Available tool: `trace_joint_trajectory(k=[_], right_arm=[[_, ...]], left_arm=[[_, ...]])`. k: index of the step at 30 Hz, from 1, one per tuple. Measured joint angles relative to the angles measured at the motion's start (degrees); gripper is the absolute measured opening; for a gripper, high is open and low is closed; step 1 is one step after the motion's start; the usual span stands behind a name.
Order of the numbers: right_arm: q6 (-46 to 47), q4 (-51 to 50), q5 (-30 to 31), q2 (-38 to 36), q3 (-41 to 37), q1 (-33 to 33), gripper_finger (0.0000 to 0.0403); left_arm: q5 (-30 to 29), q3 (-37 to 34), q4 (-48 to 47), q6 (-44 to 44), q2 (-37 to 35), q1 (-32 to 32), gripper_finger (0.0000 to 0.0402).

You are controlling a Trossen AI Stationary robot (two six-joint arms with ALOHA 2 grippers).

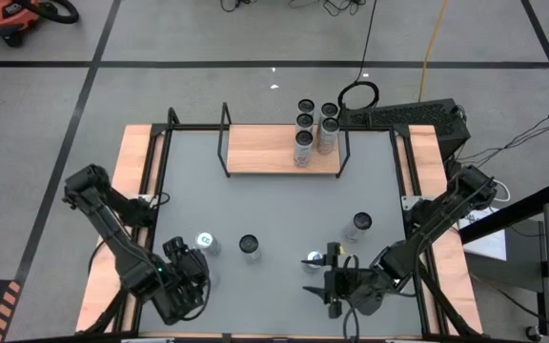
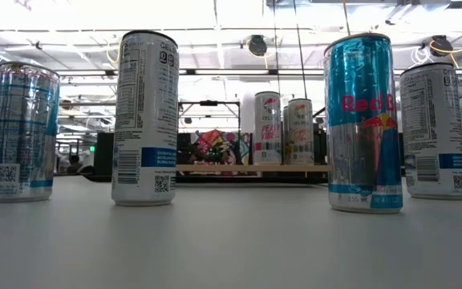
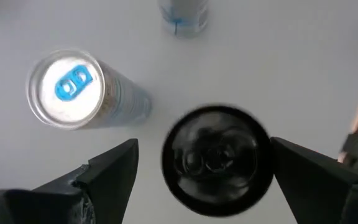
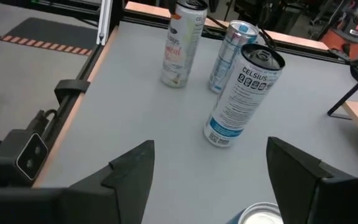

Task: Place canned beverage on shelf
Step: Put the white yellow soda can on the shelf aligned with the white yellow soda cans

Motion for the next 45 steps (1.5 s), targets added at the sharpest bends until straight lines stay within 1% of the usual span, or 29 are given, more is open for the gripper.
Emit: trace_joint_trajectory(k=[4, 9, 11, 17, 19, 22, 28, 31, 34, 39, 41, 45], right_arm=[[-1.71, 1.72, -0.01, 0.0, 0.0, 0.0, 0.0244], [-2.84, 2.26, -0.02, 0.0, 0.0, -0.06, 0.0244], [-3.19, 2.28, -0.01, 0.0, 0.0, -0.28, 0.0244], [-3.45, 2.26, 0.0, 0.0, 0.0, -0.87, 0.0244], [-3.79, 2.26, -0.01, 0.0, 0.0, -0.87, 0.0244], [-3.89, 2.26, -0.02, 0.0, 0.0, -0.87, 0.0244], [-3.89, 2.26, -0.02, 0.0, 0.0, -0.87, 0.0244], [-3.89, 2.26, -0.02, 0.0, 0.0, -0.87, 0.0244], [-3.9, 2.26, -0.02, 0.0, 0.0, -0.87, 0.0244], [-3.91, 2.26, -0.02, 0.0, 0.0, -0.87, 0.0244], [-3.89, 2.34, -0.02, 0.0, 0.0, -0.87, 0.0244], [-4.74, 7.59, -0.04, 0.0, 0.0, -1.2, 0.0244]], left_arm=[[0.84, -1.93, 3.66, 1.53, 0.7, 0.09, 0.0341], [0.94, -2.94, 4.46, 1.56, 0.68, 0.13, 0.0333], [0.86, -2.94, 4.46, 1.75, 0.66, 0.13, 0.0319], [1.53, -2.94, 4.36, 1.63, 0.62, 0.15, 0.0257], [2.03, -2.92, 4.57, 1.42, 0.74, 0.18, 0.0248], [0.8, -2.83, 4.97, 0.84, 1.19, 0.02, 0.0256], [-0.45, -2.98, 5.29, -0.1, 1.56, 0.26, 0.0323], [-0.13, -2.98, 5.31, -0.14, 1.51, 0.28, 0.0331], [0.29, -2.98, 5.44, -0.24, 1.51, 0.28, 0.0315], [0.91, -2.98, 5.73, 0.2, 1.48, 0.24, 0.0255], [0.88, -2.97, 5.7, 1.47, 1.45, 0.24, 0.0237], [1.59, -1.71, 3.79, 3.7, 1.45, 0.9, 0.0237]])
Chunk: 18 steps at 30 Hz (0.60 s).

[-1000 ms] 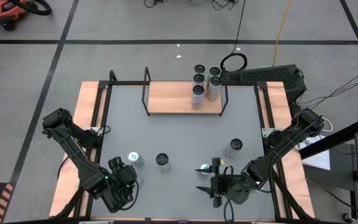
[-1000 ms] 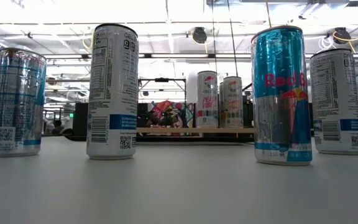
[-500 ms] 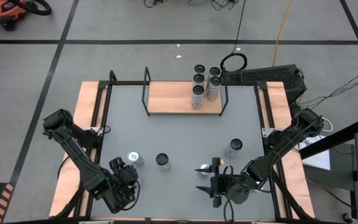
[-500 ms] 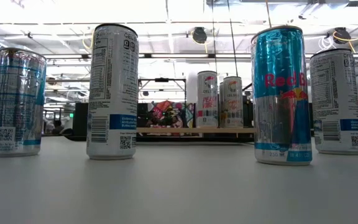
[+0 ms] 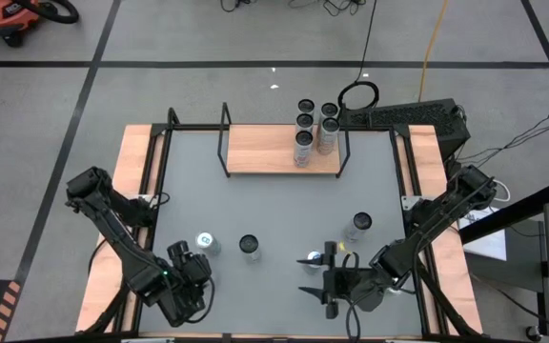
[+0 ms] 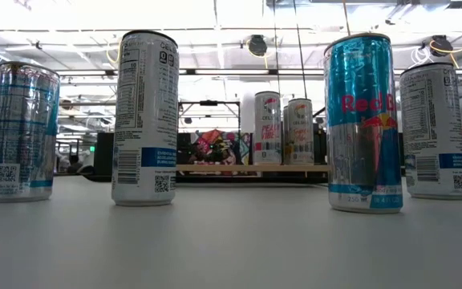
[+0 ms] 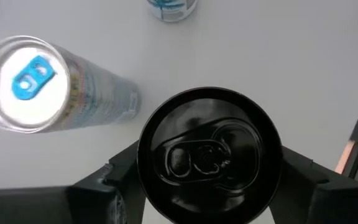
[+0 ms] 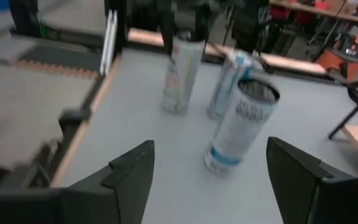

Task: Place canned beverage on shelf
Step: Put the white yellow soda can on the shelf aligned with the white yellow soda cans

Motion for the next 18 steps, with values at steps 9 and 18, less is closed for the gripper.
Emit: trace_joint_trajectory(k=[9, 18], right_arm=[[-2.01, 7.85, -2.03, 0.0, 0.0, -3.23, 0.0245], [4.13, 5.8, -20.77, 0.0, 4.9, -10.57, 0.0245]], left_arm=[[0.8, 8.76, -0.75, 11.48, -0.44, 4.57, 0.0249], [0.05, 19.96, 1.18, 28.68, -0.5, 9.01, 0.0252]])
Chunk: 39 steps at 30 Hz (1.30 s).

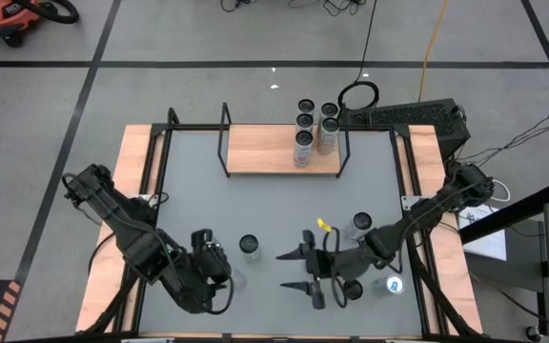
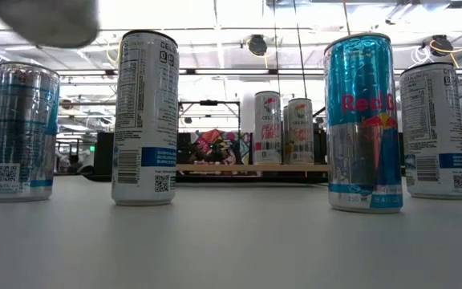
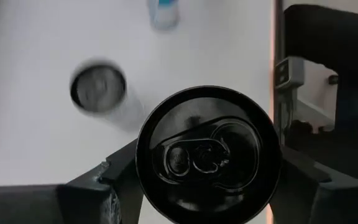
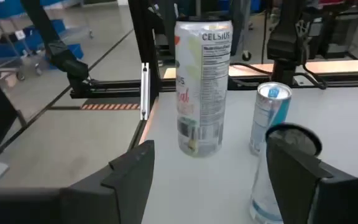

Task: Place canned beverage on shelf
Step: Put the white yellow soda can on the shelf aligned with the white yellow soda cans

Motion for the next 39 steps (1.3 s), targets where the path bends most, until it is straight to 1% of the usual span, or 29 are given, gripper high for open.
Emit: trace_joint_trajectory(k=[3, 6, 9, 15, 17, 20, 25, 29, 33, 35, 39], right_arm=[[-0.97, -4.18, -2.75, 0.0, 3.16, -1.8, 0.0245], [-1.75, -9.15, -3.23, -0.04, 5.38, -3.31, 0.025], [-2.65, -9.32, -4.19, 0.57, 6.08, -4.5, 0.027], [-2.95, -8.17, -4.79, 2.02, 6.18, -6.56, 0.0318], [-3.09, -7.33, -4.81, 2.64, 6.18, -7.63, 0.0326], [-3.23, -7.33, -4.78, 3.57, 6.15, -9.21, 0.0328], [-3.56, -7.8, -4.83, 4.46, 6.13, -11.35, 0.032], [-5.55, -7.72, -5.04, 4.44, 6.07, -11.56, 0.0303], [-8.03, -7.74, -5.22, 4.37, 6.07, -11.59, 0.0271], [-9.36, -7.72, -6.18, 4.37, 6.07, -11.79, 0.0253], [-11.62, -7.72, -6.25, 4.31, 6.07, -12.11, 0.0216]], left_arm=[[-1.22, 1.34, 3.02, 8.12, 0.0, 1.94, 0.0252], [-1.76, 1.48, 6.96, 15.21, 0.0, 4.19, 0.0253], [-2.66, 1.48, 9.37, 20.17, 0.0, 6.41, 0.0253], [-2.83, 1.48, 11.29, 25.67, 0.29, 10.58, 0.0253], [-2.9, 1.48, 11.89, 26.38, 0.56, 11.6, 0.0253], [-2.72, 1.13, 12.27, 26.45, 1.04, 13.19, 0.0253], [-1.3, 0.93, 12.17, 26.54, 2.55, 14.37, 0.0254], [-0.36, 0.95, 11.93, 26.93, 3.69, 15.06, 0.0254], [-1.04, 0.93, 12.1, 29.12, 4.24, 15.57, 0.0254], [-1.29, 0.93, 13.07, 30.64, 4.13, 15.84, 0.0254], [-1.6, 0.93, 14.86, 33.22, 4.13, 16.12, 0.0254]])
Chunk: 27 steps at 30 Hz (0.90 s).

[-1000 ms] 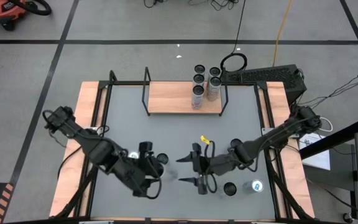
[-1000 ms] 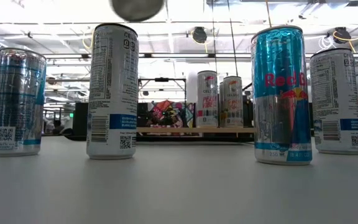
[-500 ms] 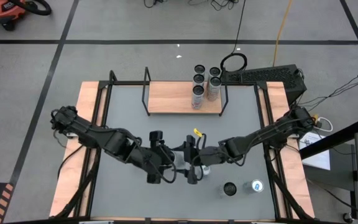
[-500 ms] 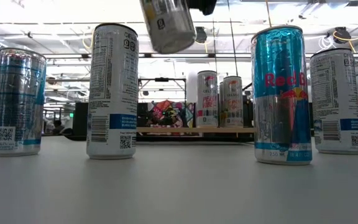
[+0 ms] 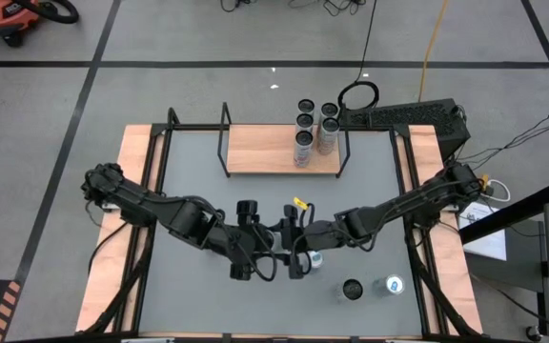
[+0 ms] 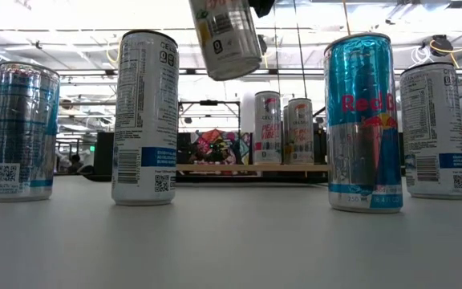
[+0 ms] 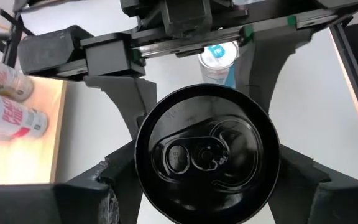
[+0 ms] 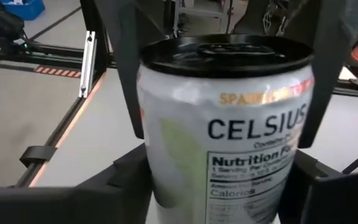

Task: Place canned beverage on shelf
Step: Put the white yellow soda can on the shelf aligned with the white yellow soda cans

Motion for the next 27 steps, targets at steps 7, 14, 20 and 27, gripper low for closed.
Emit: trace_joint_trajectory(k=[7, 14, 20, 27], right_arm=[[-4.52, -1.33, 0.03, -1.47, 0.0, -0.71, 0.0187], [-7.85, -10.11, 0.14, -7.07, -0.07, -1.46, 0.0192], [-6.11, -12.64, -0.24, -11.68, -5.9, -3.04, 0.0188], [-1.82, -8.66, -0.02, -16.37, -11.65, -3.27, 0.0192]], left_arm=[[-4.42, 0.0, 1.41, 0.38, 0.0, -0.07, 0.0289], [-12.04, 0.01, 4.95, 1.63, -0.58, -0.08, 0.0354], [-16.93, 0.1, 6.92, 3.97, -1.42, -0.56, 0.0368], [-17.4, -4.82, 12.27, 7.37, -1.42, -0.01, 0.0368]])
